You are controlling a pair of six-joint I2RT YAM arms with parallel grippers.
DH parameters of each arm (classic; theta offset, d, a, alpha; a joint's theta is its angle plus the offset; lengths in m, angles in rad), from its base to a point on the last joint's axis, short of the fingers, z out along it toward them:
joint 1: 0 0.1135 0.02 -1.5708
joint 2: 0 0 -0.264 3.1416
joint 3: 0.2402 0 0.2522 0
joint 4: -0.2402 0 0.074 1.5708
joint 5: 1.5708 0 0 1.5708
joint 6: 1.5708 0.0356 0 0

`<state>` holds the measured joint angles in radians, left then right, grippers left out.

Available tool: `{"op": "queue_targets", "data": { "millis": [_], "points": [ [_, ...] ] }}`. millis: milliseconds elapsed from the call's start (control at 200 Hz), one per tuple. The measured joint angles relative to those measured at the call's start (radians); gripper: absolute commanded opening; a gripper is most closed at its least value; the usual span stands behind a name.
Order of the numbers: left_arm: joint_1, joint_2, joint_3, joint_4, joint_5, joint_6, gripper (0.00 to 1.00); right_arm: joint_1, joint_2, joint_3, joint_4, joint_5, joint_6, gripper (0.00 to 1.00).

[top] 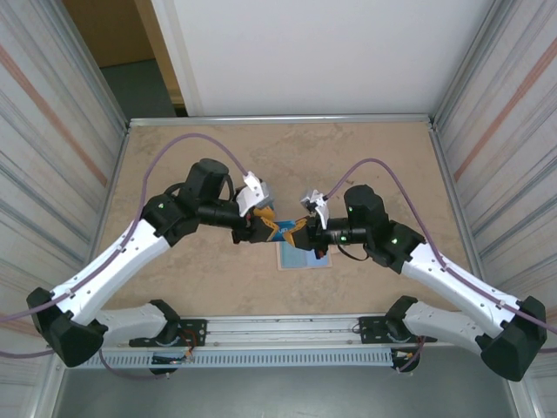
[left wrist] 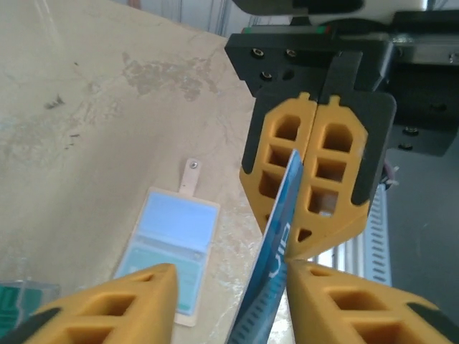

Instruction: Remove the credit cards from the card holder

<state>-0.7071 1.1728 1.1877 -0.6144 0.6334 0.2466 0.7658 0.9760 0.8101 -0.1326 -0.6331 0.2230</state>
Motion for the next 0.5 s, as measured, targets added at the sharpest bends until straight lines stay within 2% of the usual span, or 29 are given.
{"op": "queue_targets", "data": {
  "millis": [65, 105, 145, 200, 286, 376, 501],
  "points": [
    [-0.002, 0.006, 0.003, -0.009, 0.027, 0.016, 0.00, -0.002, -0.001, 0.000, -0.010, 0.011, 0.000, 0.00],
    [-0.007, 0.007, 0.004, -0.015, 0.031, 0.018, 0.00, -0.003, -0.001, 0.000, -0.017, 0.013, -0.001, 0.01],
    [-0.006, 0.007, 0.005, -0.017, 0.037, 0.026, 0.00, -0.002, -0.005, 0.000, -0.021, 0.015, -0.004, 0.07],
    [-0.007, 0.007, 0.005, -0.013, 0.039, 0.027, 0.00, -0.001, -0.009, 0.000, -0.024, 0.020, -0.008, 0.19],
    [-0.008, 0.005, 0.004, -0.010, 0.035, 0.030, 0.00, 0.000, -0.017, 0.000, -0.027, 0.047, -0.018, 0.47],
    [-0.007, -0.005, -0.001, -0.006, 0.007, 0.032, 0.00, 0.000, -0.037, -0.002, -0.027, 0.081, -0.018, 0.71],
    [-0.005, -0.035, -0.021, 0.016, -0.037, 0.040, 0.00, 0.000, -0.084, -0.016, -0.026, 0.136, -0.027, 0.90]
  ]
}}
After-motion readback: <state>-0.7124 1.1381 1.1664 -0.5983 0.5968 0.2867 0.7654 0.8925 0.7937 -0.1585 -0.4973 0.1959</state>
